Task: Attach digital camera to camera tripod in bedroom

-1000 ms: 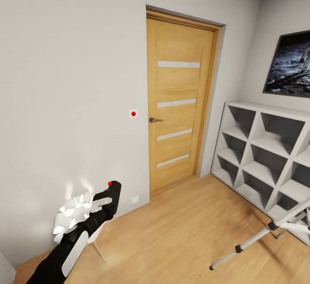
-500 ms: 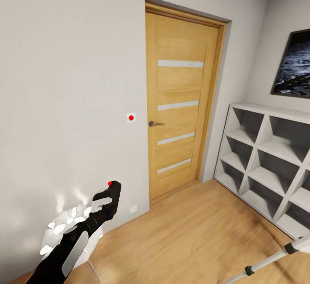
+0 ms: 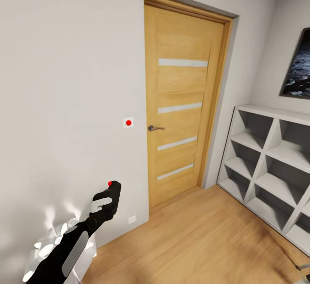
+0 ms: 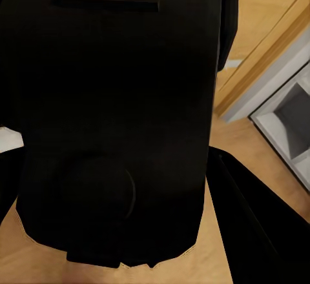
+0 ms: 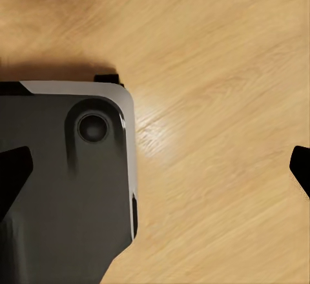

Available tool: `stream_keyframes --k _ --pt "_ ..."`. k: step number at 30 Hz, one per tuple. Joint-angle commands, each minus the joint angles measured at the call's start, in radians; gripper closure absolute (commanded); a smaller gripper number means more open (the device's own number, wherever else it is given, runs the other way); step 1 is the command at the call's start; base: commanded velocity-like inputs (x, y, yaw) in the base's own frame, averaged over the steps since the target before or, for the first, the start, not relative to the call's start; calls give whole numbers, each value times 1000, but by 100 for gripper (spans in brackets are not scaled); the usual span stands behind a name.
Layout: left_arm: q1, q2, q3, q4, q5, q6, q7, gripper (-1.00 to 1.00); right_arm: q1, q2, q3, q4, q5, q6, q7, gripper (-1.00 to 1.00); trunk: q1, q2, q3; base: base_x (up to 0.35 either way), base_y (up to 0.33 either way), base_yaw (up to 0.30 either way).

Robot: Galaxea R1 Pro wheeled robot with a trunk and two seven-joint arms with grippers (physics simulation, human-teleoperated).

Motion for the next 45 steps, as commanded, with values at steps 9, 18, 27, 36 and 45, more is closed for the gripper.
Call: stream_keyframes --k 9,18,27,36,45 --pt "0 1 -1 1 9 5 -1 100 -1 0 -1 3 1 -6 -2 -100 1 -1 0 294 0 0" --pt "0 1 -1 1 10 5 -1 100 -1 1 -1 3 1 -6 -2 -100 1 -1 0 144 0 0" --pt "0 1 -1 2 10 5 -1 100 -1 0 -1 3 1 -7 -2 -100 1 -1 0 100 0 0" --pt "0 1 -1 6 11 5 -1 100 -1 0 -1 3 1 -7 -3 -100 1 -1 0 45 0 0" --pt "0 2 -1 7 10 5 -1 100 -1 1 -1 3 1 -10 -3 -100 1 -1 0 269 0 0"
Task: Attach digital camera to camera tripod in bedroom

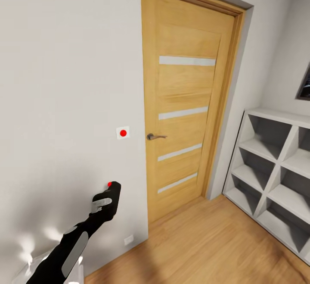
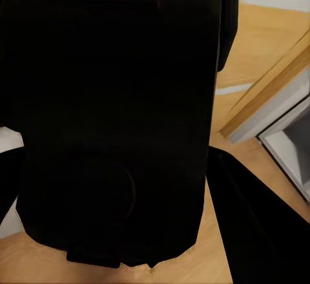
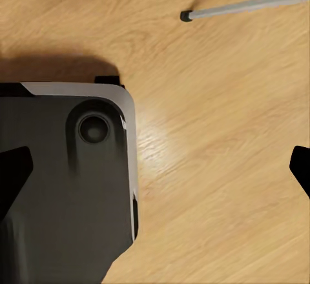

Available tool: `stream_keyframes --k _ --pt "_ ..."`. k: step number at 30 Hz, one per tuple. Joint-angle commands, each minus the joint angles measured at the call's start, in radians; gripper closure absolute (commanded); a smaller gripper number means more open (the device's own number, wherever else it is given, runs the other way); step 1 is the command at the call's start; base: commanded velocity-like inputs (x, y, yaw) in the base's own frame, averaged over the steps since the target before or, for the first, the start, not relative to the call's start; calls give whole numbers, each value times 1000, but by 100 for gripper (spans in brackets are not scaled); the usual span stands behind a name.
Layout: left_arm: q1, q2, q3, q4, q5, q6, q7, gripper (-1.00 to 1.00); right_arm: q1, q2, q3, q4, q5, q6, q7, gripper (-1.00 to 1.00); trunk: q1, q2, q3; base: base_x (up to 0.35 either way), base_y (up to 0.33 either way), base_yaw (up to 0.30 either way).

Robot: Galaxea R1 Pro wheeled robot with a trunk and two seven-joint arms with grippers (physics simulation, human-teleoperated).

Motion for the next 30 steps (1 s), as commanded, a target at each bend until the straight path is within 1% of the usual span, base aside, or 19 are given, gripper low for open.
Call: stream_keyframes --k 1,6,10,24,30 --pt "0 1 -1 -1 8 5 -1 100 -1 0 -1 3 1 -7 -2 -100 1 -1 0 318 0 0" --pt "0 0 -1 -1 8 5 -1 100 -1 1 -1 3 0 -8 -2 -100 1 -1 0 286 0 -5" --pt "0 0 -1 -1 8 5 -1 100 -1 2 -1 3 -1 -8 -2 -100 1 -1 0 139 0 -93" --pt "0 0 -1 0 8 5 -1 100 -1 2 -2 3 -3 -8 -2 -100 1 -1 0 17 0 -224" --pt "0 0 -1 -1 8 5 -1 100 -1 2 -2 3 -4 -7 -2 -100 1 -1 0 0 0 -71"
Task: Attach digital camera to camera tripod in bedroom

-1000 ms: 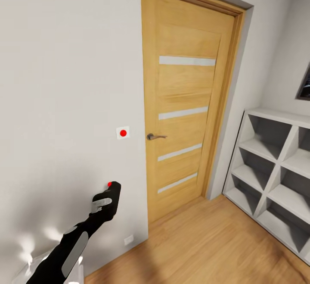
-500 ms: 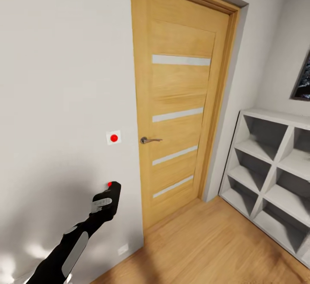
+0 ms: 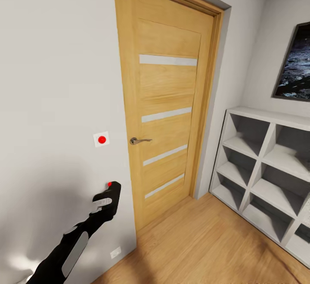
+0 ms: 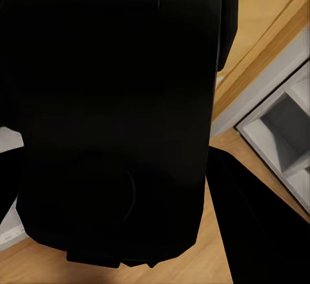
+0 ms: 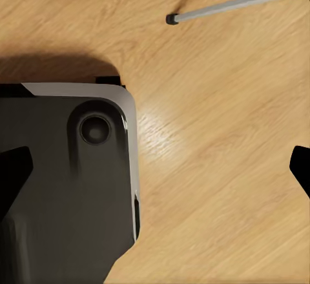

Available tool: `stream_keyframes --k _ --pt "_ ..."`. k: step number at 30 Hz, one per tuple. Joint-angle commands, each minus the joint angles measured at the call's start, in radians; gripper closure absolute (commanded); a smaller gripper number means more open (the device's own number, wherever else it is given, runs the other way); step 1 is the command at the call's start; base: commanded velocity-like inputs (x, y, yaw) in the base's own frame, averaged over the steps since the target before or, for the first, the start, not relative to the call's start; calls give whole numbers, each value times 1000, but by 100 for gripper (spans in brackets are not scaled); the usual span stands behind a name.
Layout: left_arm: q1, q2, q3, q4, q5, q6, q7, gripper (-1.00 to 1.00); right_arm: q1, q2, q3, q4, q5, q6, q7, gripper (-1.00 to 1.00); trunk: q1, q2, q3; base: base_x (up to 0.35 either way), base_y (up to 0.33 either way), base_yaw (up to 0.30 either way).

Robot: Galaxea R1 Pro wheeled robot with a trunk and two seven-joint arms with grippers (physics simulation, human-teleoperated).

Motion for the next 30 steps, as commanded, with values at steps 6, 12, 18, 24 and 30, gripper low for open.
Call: stream_keyframes --k 6,12,18,24,30 --pt "0 1 -1 -1 8 5 -1 100 -1 0 -1 3 0 -7 -2 -100 0 -1 0 0 0 -27" --pt "0 1 -1 0 8 5 -1 100 -1 1 -1 3 0 -5 -2 -100 0 -1 0 0 0 -161" --pt "0 1 -1 0 8 5 -1 100 -1 2 -1 3 0 -5 -2 -100 0 -1 0 0 0 -219" --pt "0 1 -1 1 9 5 -1 100 -1 2 -1 3 0 -4 -2 -100 0 -1 0 0 0 -213" --pt "0 1 -1 5 8 5 -1 100 -1 1 -1 3 0 -4 -2 -100 0 -1 0 39 6 -72"
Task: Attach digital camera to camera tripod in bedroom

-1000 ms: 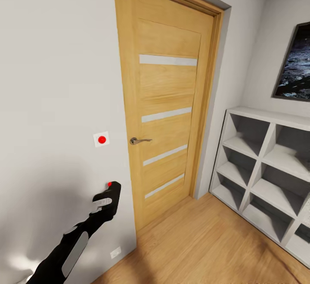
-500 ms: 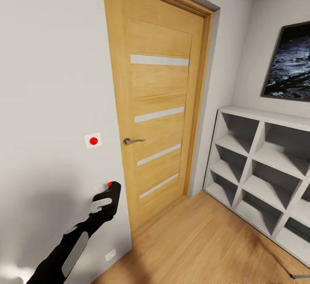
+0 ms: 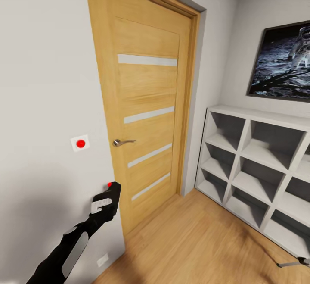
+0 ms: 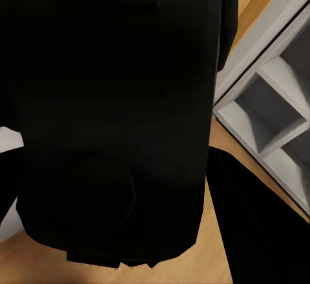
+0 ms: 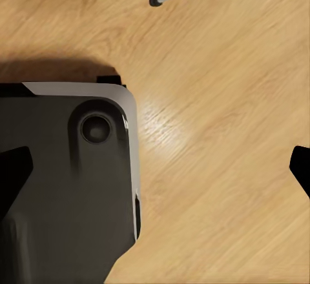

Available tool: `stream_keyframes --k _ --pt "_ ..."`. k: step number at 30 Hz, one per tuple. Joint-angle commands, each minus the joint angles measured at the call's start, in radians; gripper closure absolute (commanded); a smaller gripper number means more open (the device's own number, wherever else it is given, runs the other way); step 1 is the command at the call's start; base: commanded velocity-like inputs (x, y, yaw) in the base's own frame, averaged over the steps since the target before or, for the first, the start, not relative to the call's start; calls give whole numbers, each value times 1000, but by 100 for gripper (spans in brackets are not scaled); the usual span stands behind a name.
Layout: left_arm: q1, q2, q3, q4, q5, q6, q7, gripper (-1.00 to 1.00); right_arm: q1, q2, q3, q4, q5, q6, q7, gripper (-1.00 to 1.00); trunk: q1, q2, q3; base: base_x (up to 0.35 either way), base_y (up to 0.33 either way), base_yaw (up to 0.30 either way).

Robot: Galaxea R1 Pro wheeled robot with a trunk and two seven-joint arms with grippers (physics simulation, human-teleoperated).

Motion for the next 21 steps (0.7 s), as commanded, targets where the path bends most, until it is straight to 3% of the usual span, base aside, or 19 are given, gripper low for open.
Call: stream_keyframes --k 1,11,21 --pt "0 1 -1 -1 8 4 -1 100 -1 0 -1 3 0 -6 -2 -100 1 -1 0 181 46 -21" --pt "0 1 -1 2 7 4 -1 100 -1 -3 -1 3 0 -3 -2 -100 1 -1 0 241 62 -5" --pt "0 1 -4 22 -4 4 3 100 -1 -3 -1 4 0 -3 -2 -100 1 -1 0 53 5 0"
